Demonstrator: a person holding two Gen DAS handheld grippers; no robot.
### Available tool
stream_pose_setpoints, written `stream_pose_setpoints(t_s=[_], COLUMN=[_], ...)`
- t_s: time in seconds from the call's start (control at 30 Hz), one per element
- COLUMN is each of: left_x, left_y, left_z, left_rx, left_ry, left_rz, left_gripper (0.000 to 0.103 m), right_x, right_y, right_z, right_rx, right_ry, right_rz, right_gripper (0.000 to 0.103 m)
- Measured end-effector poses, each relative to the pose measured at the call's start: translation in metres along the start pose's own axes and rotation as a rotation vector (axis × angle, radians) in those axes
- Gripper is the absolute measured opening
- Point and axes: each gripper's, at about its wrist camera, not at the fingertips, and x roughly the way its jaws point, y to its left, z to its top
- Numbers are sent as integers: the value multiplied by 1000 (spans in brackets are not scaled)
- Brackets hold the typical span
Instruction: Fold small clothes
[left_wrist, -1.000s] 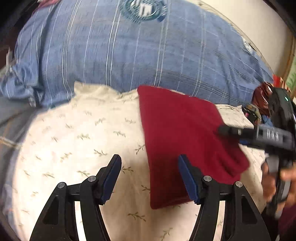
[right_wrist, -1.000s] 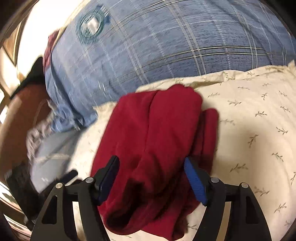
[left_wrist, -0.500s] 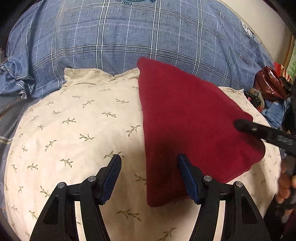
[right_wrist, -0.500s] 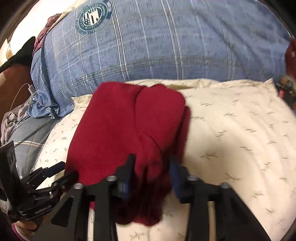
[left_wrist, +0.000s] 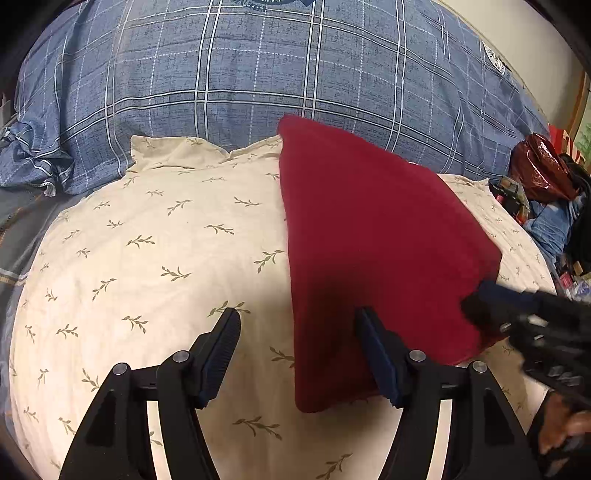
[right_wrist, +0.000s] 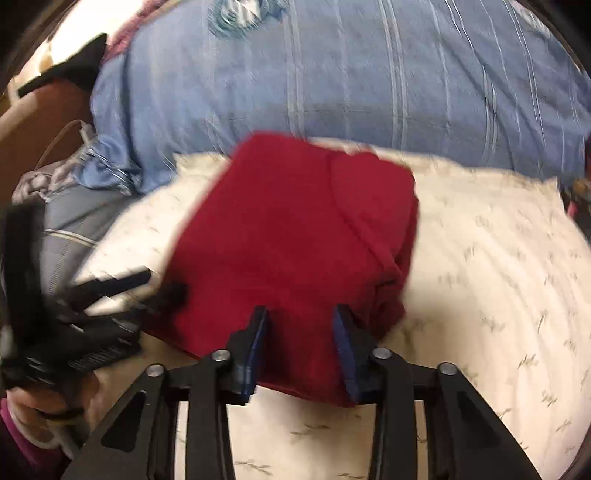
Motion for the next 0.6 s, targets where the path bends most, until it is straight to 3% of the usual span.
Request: stream_pose_setpoints(t_s=[0.27,0.3,0.37,0.4,0.43,0.5,0.6], left_x=[0,-2,-7,-9,-11,-11,-2], left_y=[3,4,7,9,11,16,20], left_z=[2,3,7,9,12,17,22], left_rx=[-8,-13,-33,-45,-58,-83,-119], left_ry=[-4,-9,-34,-50,-66,-83,-68], left_rz=[0,-3,-20,-29,-36,-50,-80], left_gripper=[67,67,67,67,69,72,72], right_x=[-25,-30,-46,-50,-52,-45,-9], right_y=[5,2,-7,-13,-20,-31,-48], right_z=[0,5,14,18,24,37,59], right_rx=[19,35,84,106,139,169,214], right_ry=[-23,-46,-120,-150,-184,-188,-112], right_rz=[10,24,34,28,3,-44,-40], right_gripper=[35,40,60,76,81,81,76])
